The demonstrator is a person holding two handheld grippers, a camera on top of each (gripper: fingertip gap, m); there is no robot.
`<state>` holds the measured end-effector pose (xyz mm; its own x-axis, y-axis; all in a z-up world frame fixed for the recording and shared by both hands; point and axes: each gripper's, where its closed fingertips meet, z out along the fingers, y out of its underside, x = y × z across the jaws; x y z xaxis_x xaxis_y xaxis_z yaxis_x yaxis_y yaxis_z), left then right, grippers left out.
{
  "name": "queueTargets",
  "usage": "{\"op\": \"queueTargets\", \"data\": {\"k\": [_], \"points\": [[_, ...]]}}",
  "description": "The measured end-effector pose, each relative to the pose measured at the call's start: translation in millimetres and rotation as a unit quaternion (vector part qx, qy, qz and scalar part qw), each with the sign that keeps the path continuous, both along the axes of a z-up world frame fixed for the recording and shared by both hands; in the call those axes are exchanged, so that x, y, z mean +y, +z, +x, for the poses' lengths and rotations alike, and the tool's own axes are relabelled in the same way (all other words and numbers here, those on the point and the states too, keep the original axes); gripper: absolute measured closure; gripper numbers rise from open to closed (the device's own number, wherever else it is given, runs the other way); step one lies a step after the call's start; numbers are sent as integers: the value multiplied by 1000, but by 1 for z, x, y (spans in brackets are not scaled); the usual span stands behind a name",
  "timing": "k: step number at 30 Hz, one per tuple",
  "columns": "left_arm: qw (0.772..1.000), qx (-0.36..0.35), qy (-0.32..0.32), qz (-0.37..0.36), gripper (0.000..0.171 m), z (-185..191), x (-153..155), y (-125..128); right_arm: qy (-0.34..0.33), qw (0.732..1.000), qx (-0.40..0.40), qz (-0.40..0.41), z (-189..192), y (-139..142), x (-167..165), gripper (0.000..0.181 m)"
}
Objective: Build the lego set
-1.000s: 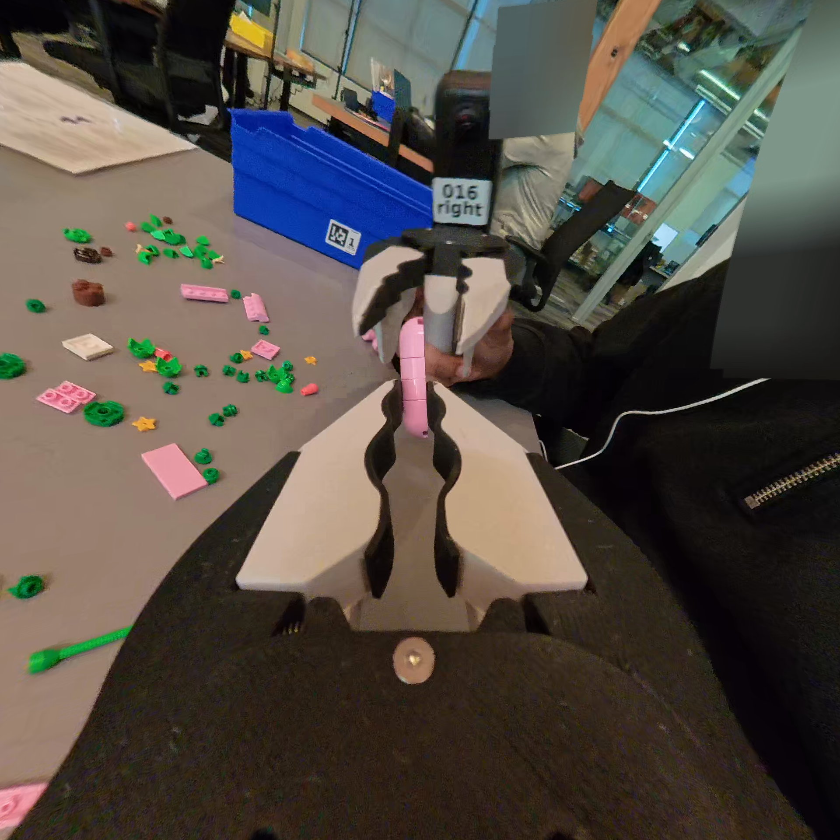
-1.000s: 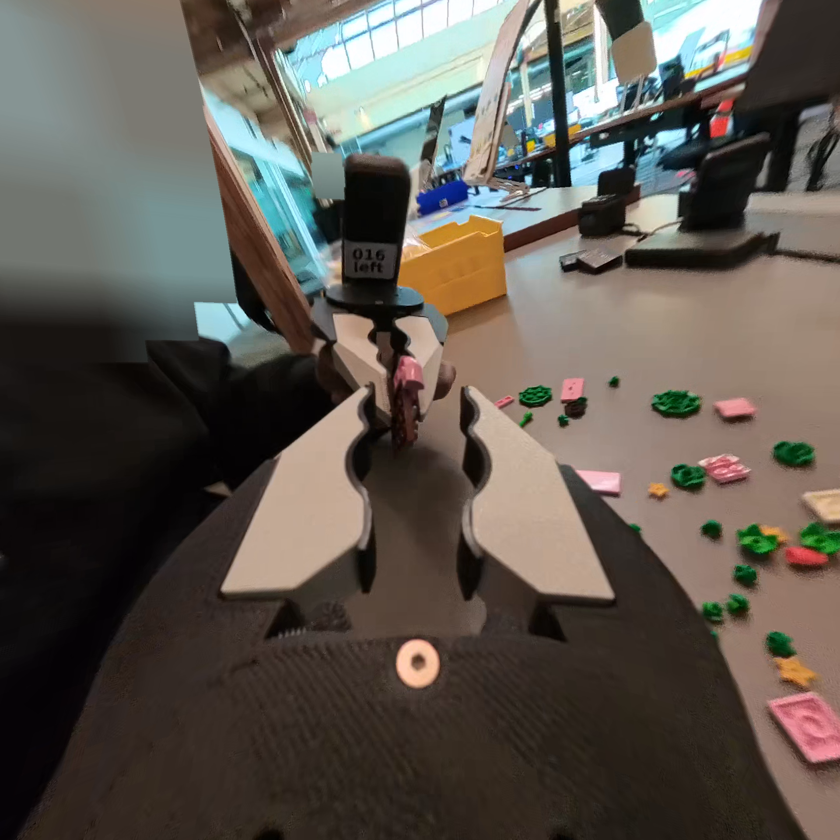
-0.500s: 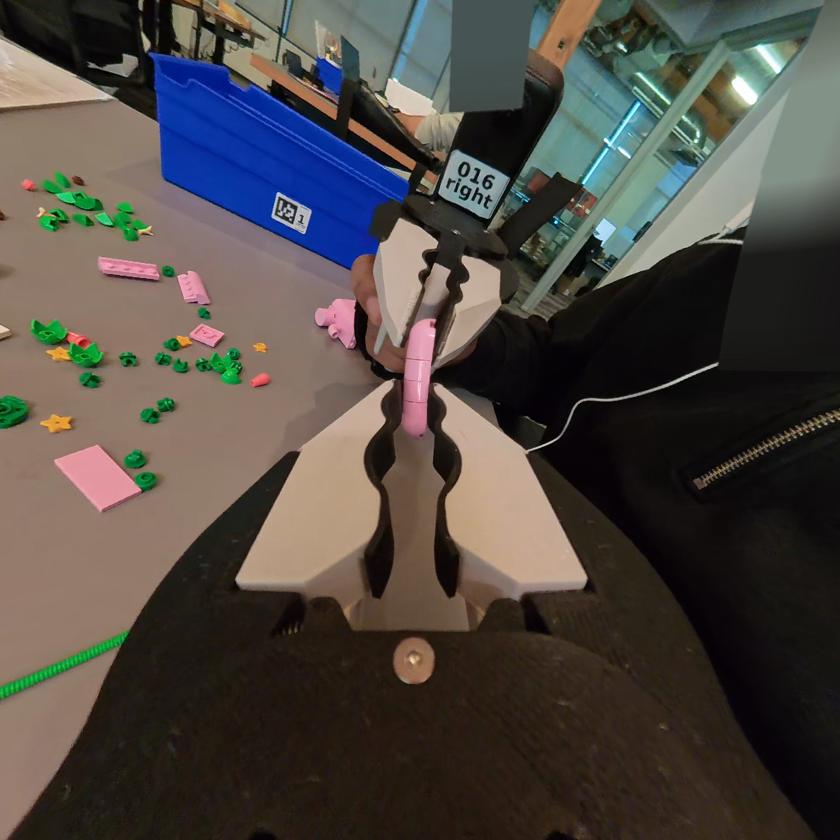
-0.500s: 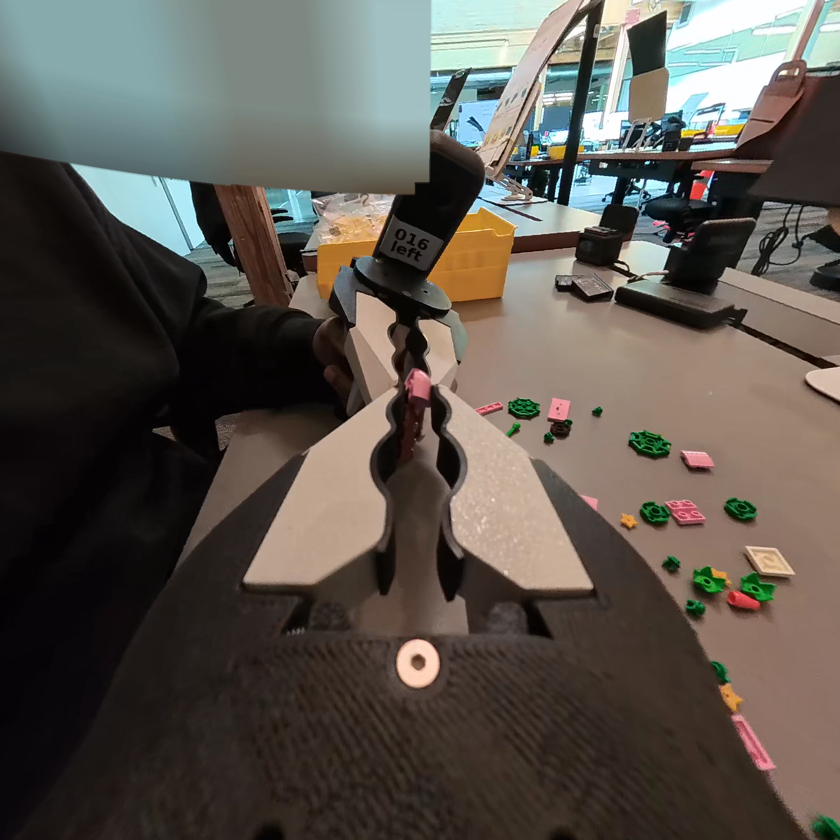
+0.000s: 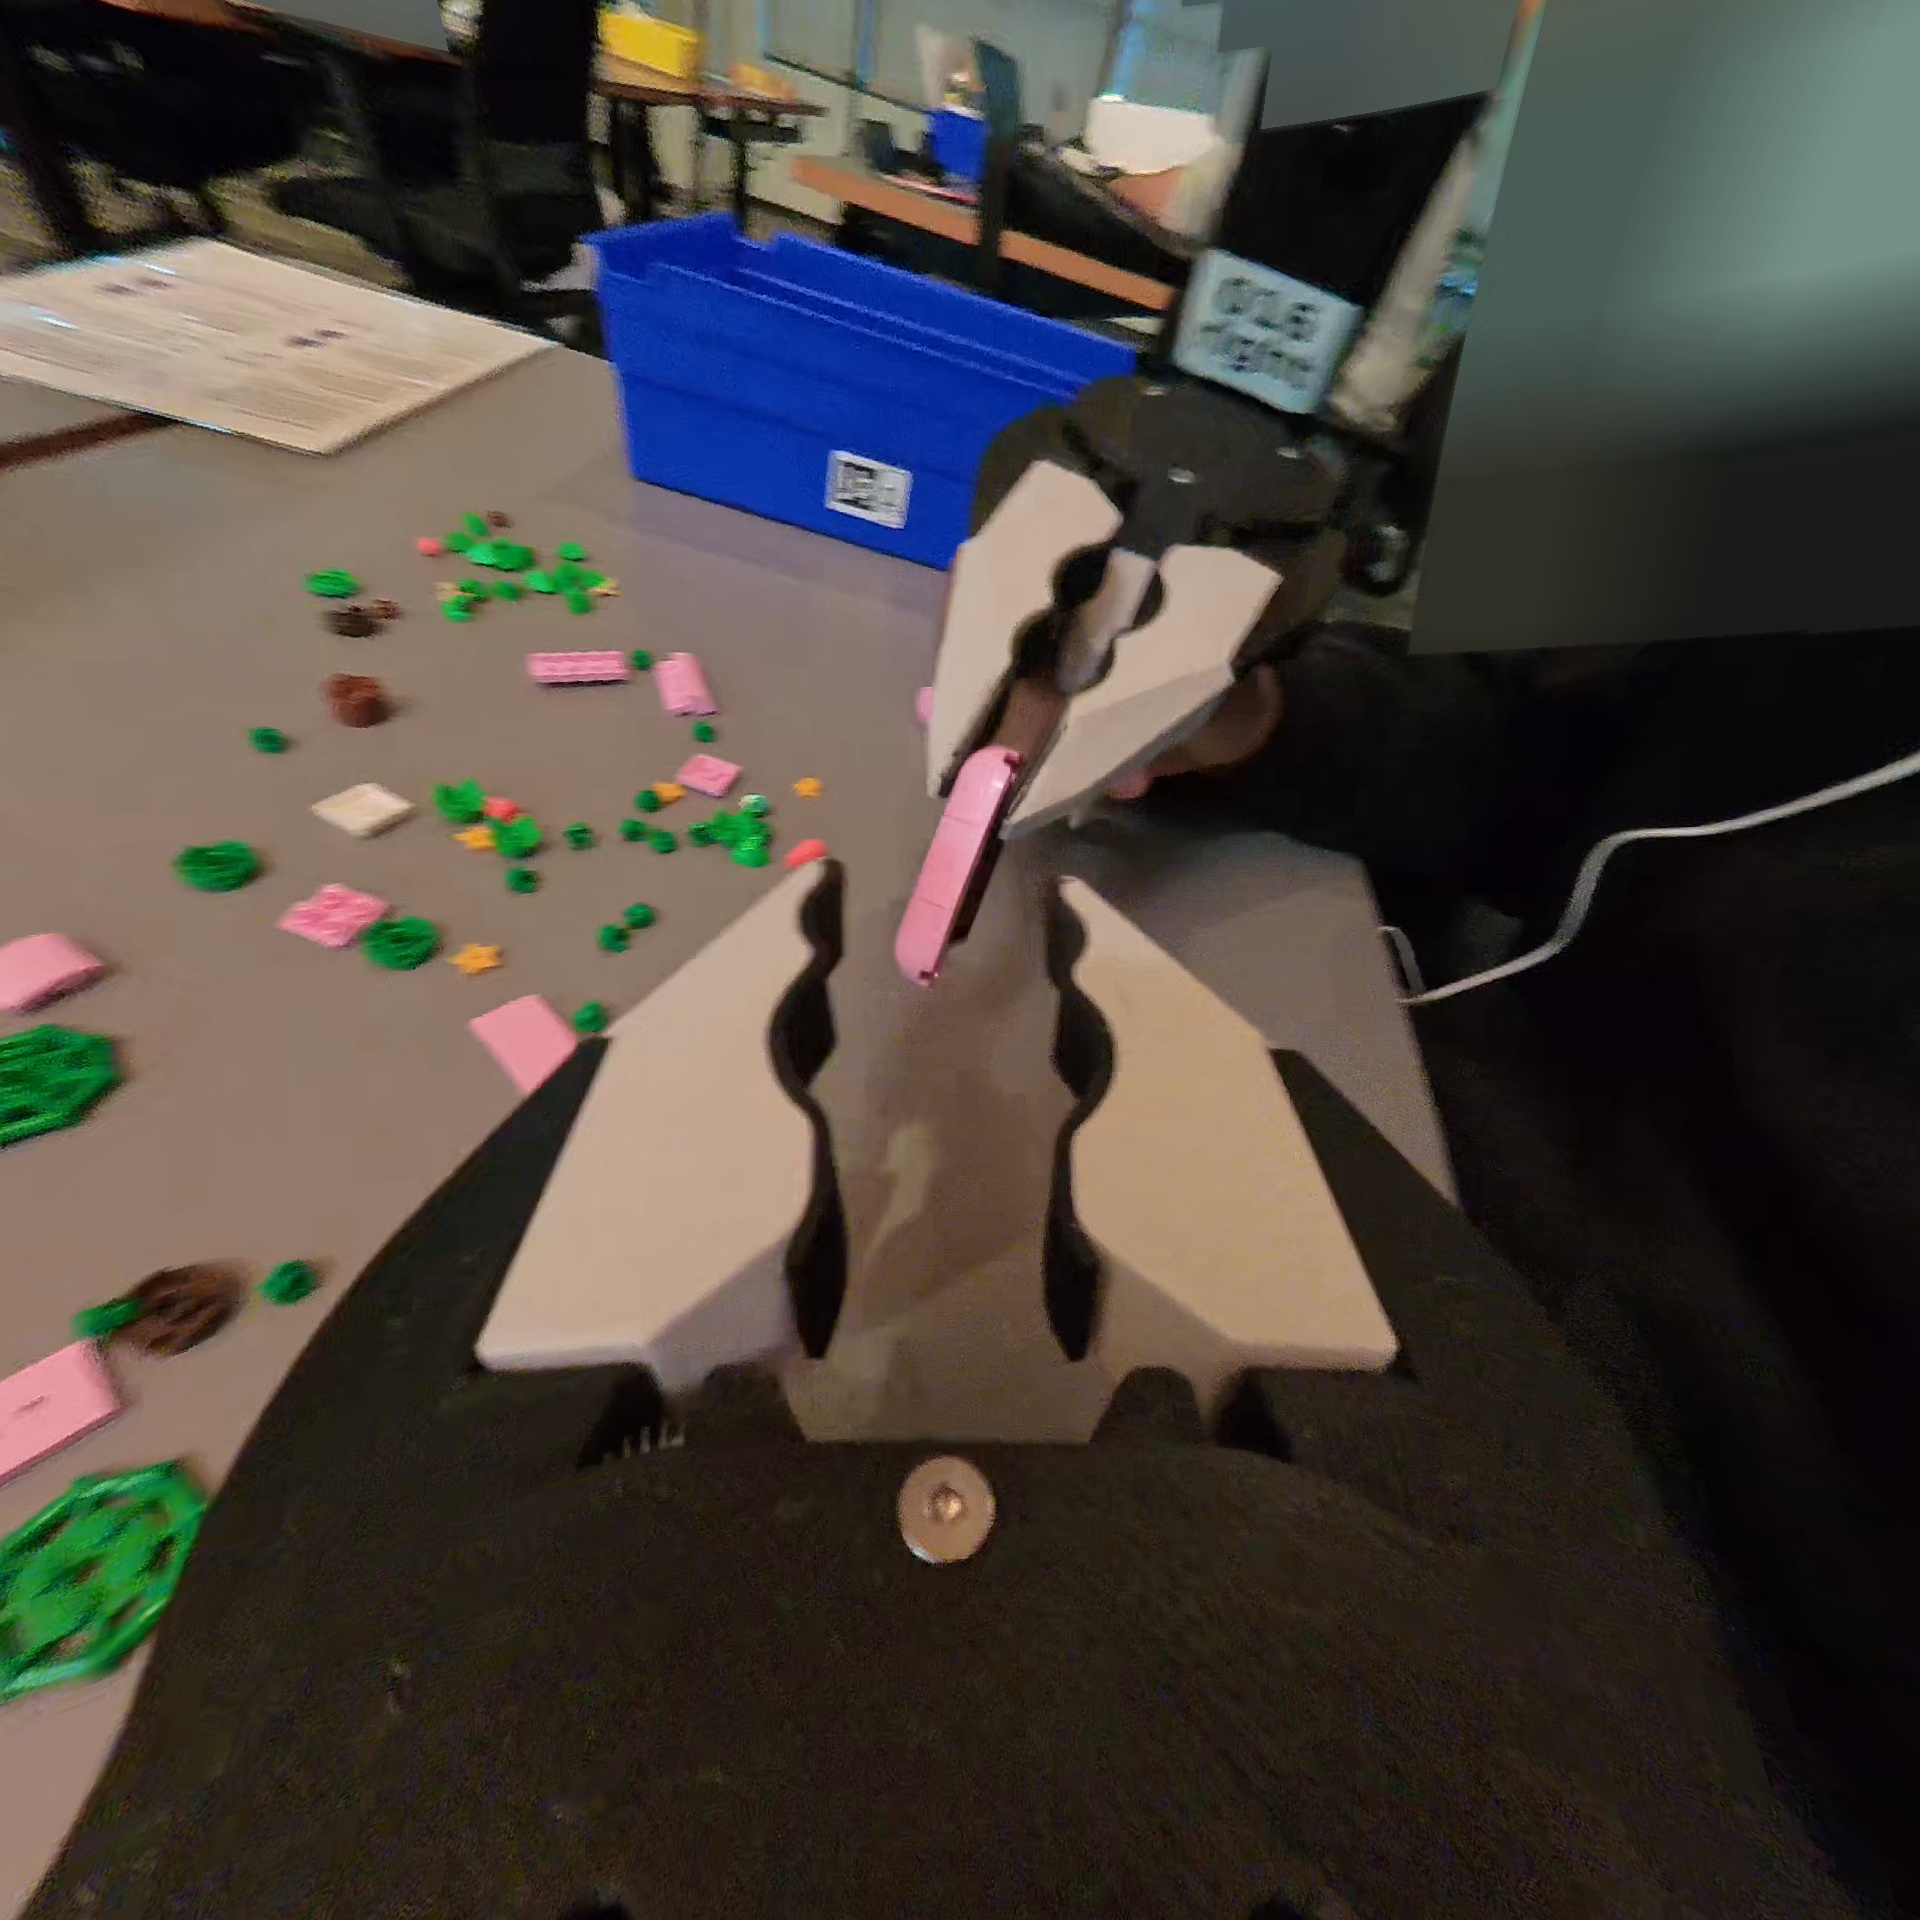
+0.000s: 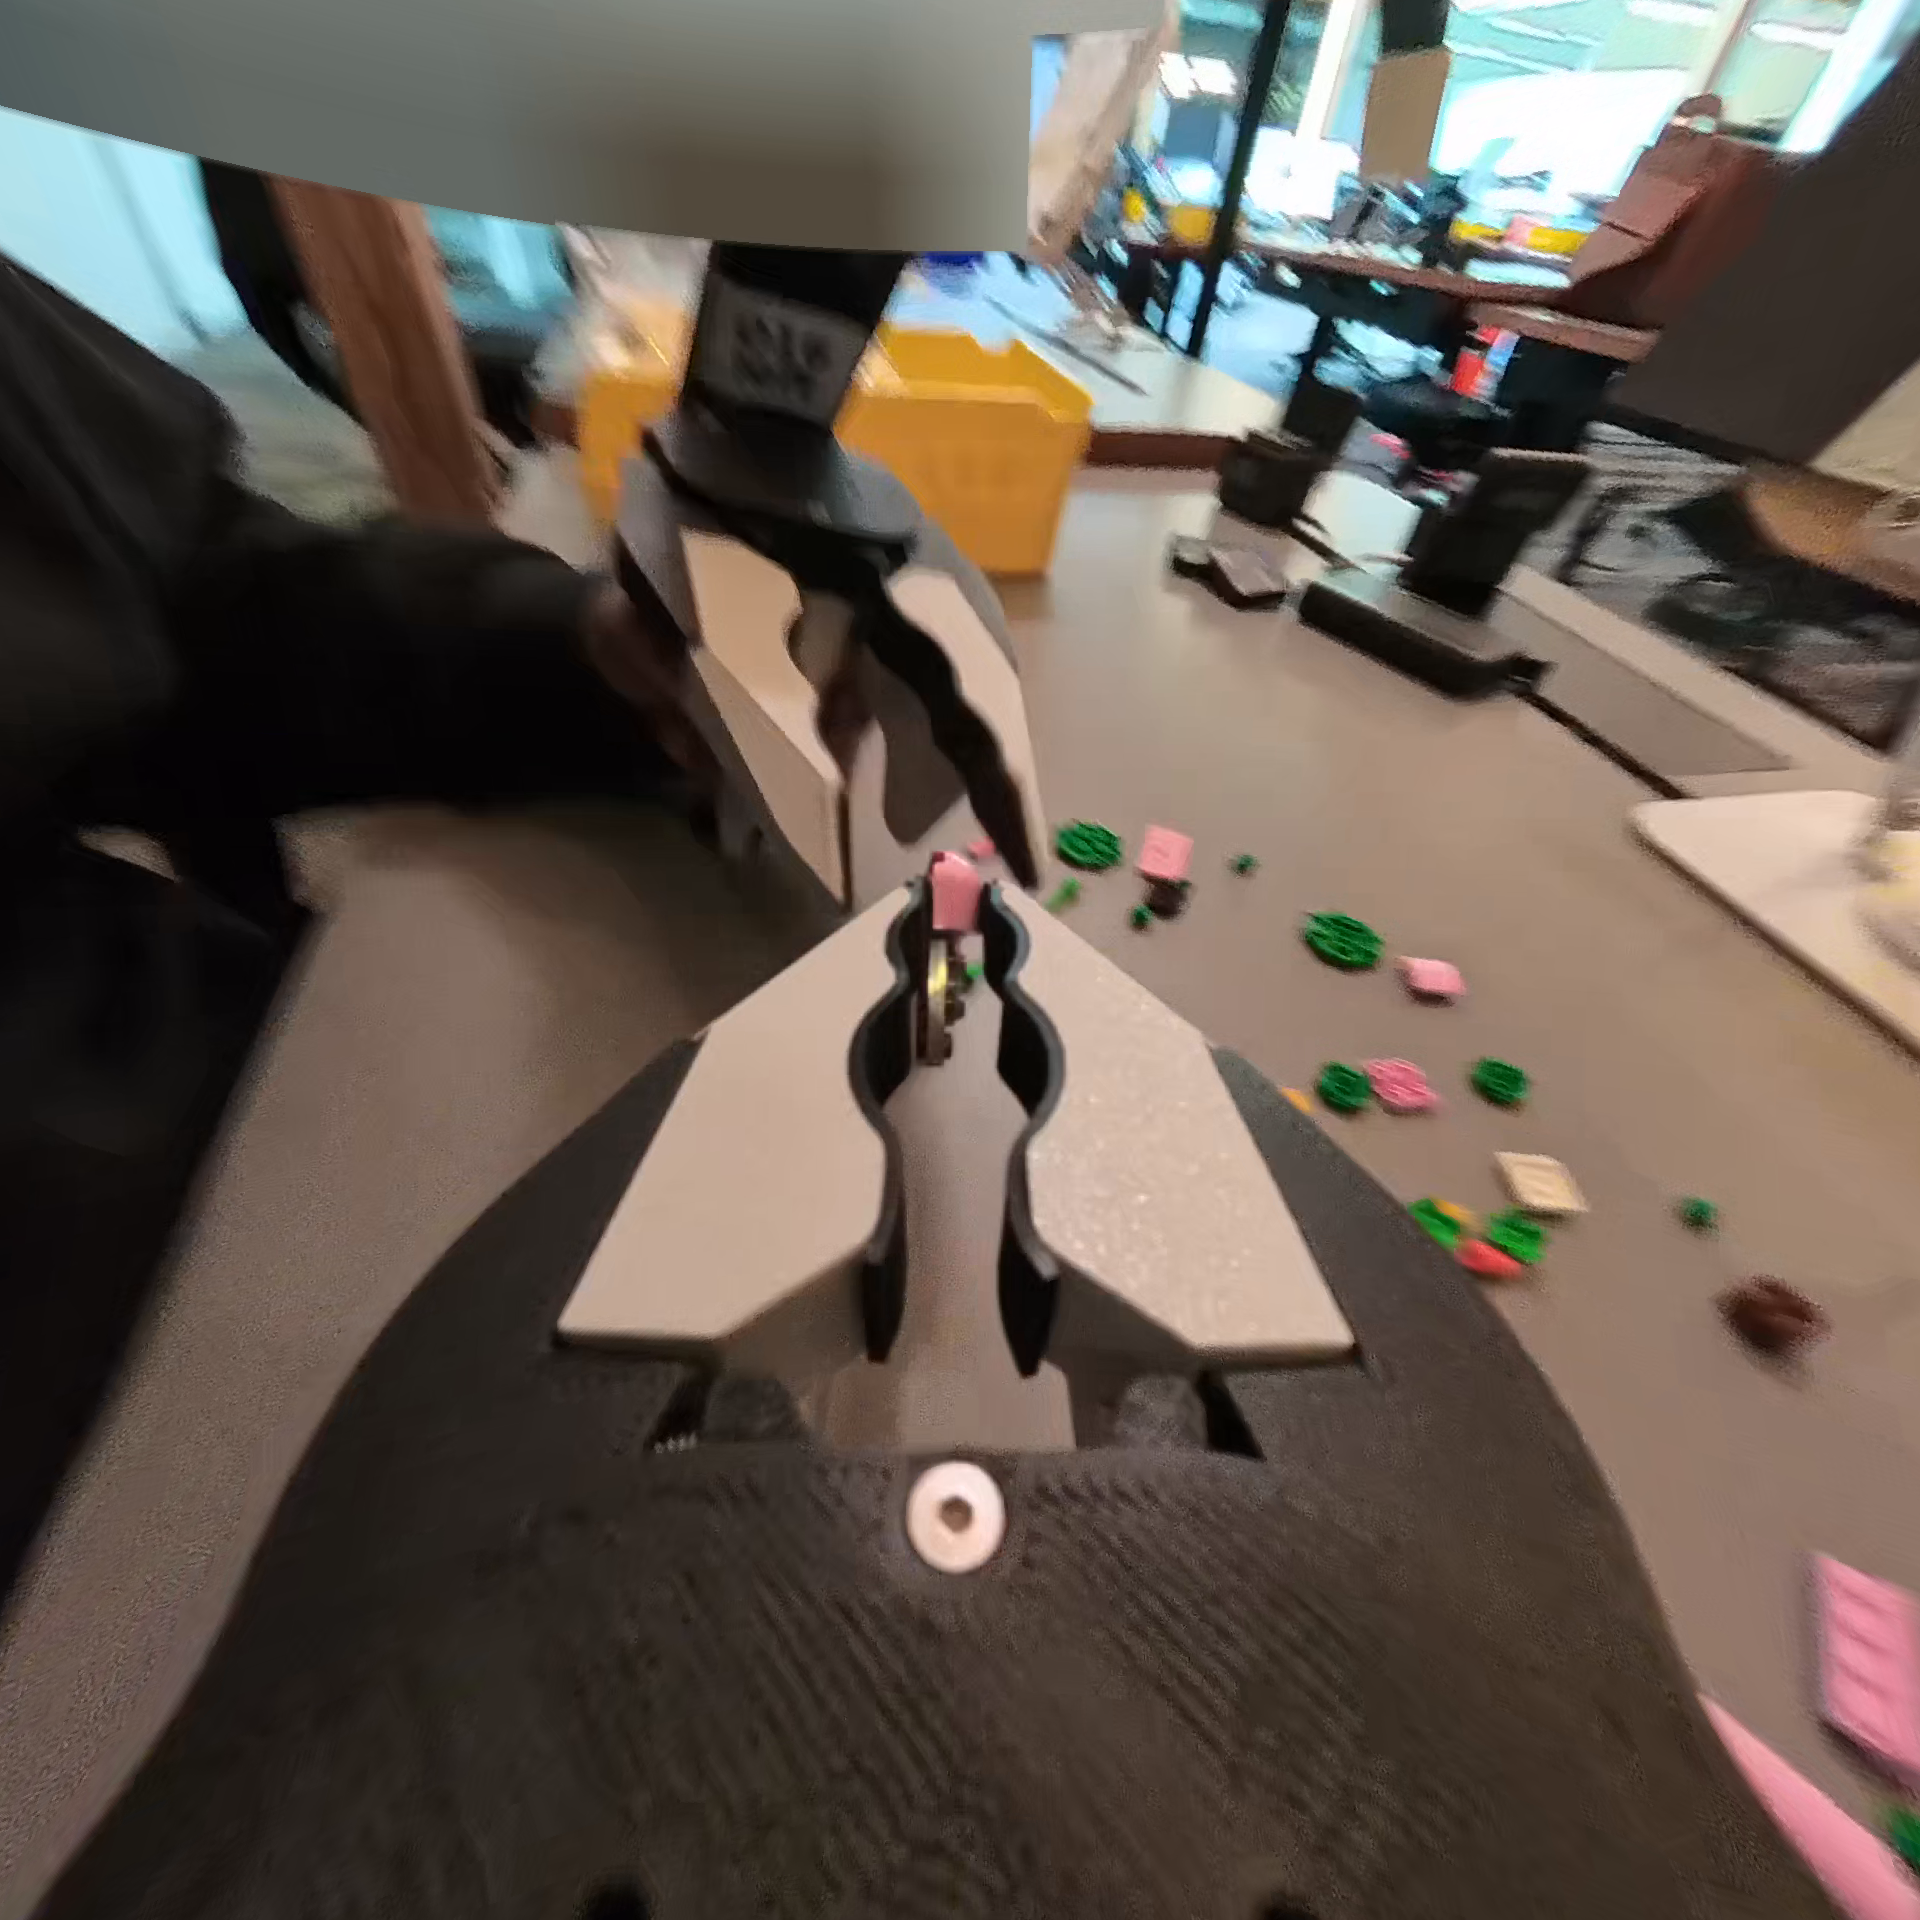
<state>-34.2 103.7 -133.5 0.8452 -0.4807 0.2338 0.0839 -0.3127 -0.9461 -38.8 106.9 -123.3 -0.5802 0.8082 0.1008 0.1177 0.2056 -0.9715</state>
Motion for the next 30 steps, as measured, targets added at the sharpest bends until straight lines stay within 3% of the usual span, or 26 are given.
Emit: {"op": "queueTargets", "data": {"k": [3, 6, 10, 14, 20, 25, 30], "points": [[999, 2, 42, 3, 121, -20, 3, 0, -49, 986, -9, 157, -7, -29, 9, 174], [999, -17, 52, 5, 121, -27, 3, 4, -55, 954, -23, 293, -8, -59, 5, 173], [998, -7, 66, -2, 122, -33, 5, -1, -46, 928, -15, 370, -9, -78, -3, 166], [997, 13, 69, -16, 123, -34, 6, -8, -26, 950, -33, 309, -6, -77, -12, 142], [995, 70, 52, -44, 140, -27, 4, -26, -41, 984, -82, 154, -8, -59, 2, 127], [988, 132, 15, -79, 150, -10, 1, -47, -21, 979, -197, 44, -1, -72, 4, 115], [983, 151, 3, -108, 142, -6, -1, -58, -29, 969, -239, 47, 0, -88, 10, 115]]}}
